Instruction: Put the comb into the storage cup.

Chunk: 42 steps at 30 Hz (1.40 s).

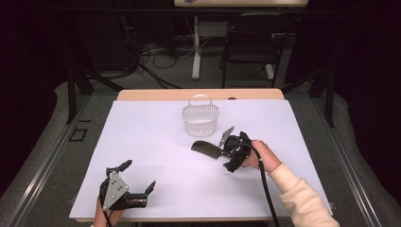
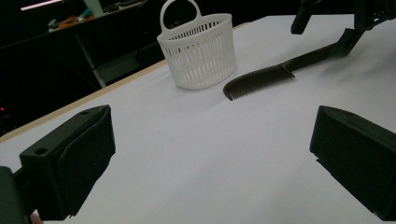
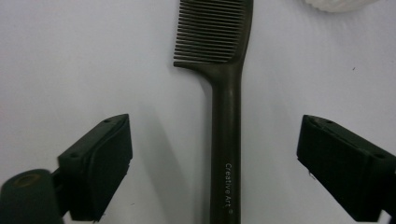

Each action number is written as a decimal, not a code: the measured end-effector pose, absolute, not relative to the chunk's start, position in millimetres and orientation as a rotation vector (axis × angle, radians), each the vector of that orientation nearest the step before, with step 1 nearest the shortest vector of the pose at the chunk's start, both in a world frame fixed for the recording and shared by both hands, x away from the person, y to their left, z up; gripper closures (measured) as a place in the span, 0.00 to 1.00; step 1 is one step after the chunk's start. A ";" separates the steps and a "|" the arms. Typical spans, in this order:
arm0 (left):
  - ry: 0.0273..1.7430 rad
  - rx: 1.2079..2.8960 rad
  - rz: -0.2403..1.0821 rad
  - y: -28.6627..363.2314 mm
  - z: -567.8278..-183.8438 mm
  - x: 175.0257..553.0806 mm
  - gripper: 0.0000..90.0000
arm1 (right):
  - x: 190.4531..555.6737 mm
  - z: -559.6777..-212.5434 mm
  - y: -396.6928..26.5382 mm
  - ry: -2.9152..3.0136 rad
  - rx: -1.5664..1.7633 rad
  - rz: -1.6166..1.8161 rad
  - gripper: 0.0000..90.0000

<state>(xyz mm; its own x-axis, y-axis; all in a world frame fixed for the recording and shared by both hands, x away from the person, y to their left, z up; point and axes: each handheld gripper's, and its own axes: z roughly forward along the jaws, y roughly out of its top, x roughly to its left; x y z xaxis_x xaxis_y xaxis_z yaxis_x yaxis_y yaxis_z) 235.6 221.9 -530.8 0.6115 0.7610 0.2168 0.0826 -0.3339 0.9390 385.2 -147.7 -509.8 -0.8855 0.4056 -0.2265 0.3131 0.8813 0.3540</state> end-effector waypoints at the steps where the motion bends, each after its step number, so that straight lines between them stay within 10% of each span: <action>1: 0.684 1.795 0.817 222.0 -530.8 235.6 0.00 | 385.8 -510.0 -144.8 2.750 0.526 0.432 0.16; 19: 0.684 1.797 0.808 222.5 -530.9 235.7 0.00 | 409.8 -510.6 -125.6 2.852 0.481 0.255 0.58; 42: 0.687 1.801 0.802 222.6 -531.4 236.4 0.00 | 428.7 -527.2 -115.9 2.937 0.505 0.147 0.75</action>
<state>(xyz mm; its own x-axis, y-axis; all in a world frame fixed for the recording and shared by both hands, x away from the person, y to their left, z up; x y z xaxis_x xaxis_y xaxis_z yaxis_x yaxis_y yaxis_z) 236.4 222.6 -531.4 0.6179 0.7580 0.2089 0.0905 -0.3325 0.9388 428.7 -115.9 -527.2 -0.9307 0.3386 -0.1383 0.3231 0.9384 0.1227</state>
